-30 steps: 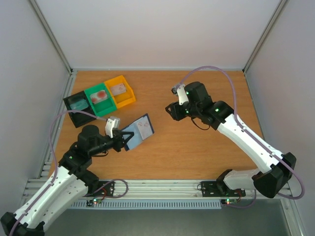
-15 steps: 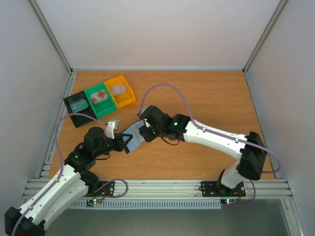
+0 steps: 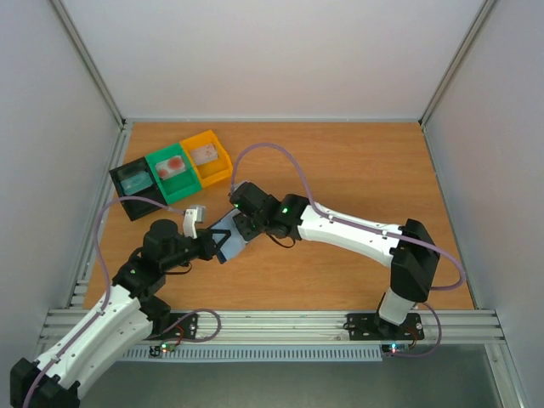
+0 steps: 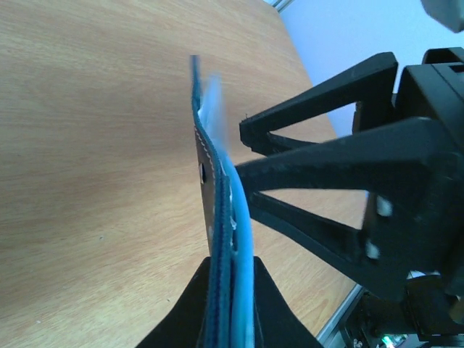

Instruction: Take the credit cards out of the card holder

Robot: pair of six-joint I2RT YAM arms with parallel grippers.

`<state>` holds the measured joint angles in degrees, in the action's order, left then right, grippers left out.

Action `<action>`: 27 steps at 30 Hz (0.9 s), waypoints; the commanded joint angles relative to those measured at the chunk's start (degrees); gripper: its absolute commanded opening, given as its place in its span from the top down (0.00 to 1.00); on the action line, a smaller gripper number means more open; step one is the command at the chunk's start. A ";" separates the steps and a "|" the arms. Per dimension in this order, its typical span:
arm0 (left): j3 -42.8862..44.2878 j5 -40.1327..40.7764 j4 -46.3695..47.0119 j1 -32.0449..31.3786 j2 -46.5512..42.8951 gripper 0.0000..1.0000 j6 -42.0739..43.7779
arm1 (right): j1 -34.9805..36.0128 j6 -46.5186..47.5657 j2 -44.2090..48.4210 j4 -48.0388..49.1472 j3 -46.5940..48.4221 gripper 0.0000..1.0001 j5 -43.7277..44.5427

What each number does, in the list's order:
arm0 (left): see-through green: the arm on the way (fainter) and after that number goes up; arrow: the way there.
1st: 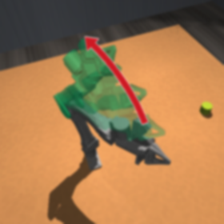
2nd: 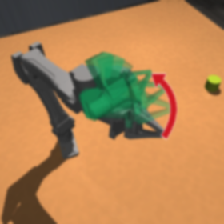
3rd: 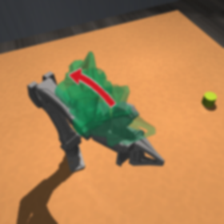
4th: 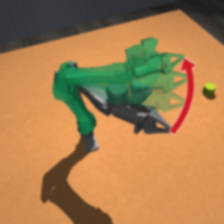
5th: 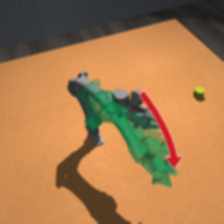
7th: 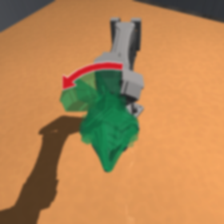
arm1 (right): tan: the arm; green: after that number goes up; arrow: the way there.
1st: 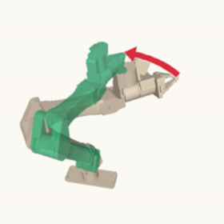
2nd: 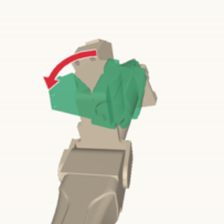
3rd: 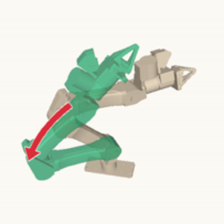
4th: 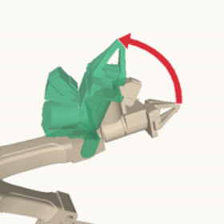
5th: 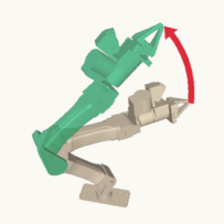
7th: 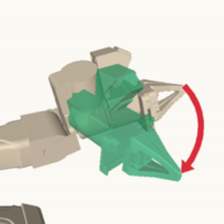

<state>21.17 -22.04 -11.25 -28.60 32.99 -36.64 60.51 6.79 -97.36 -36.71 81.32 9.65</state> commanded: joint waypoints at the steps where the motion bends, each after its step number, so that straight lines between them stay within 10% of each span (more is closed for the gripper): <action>1: -0.73 -2.83 7.17 0.04 -0.84 1.00 -0.01 | 0.40 -0.03 -2.21 -3.97 2.29 0.55 8.48; 13: -0.66 -5.38 7.96 0.12 -0.84 1.00 1.59 | -4.12 0.69 0.95 -5.97 -0.16 0.55 5.83; 27: 0.77 -12.62 12.10 0.12 -0.13 1.00 18.56 | -11.69 13.50 26.83 8.00 -17.95 0.49 -42.68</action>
<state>20.62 -31.75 -5.87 -28.58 32.99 -21.89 50.72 16.91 -73.97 -32.47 65.71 -17.43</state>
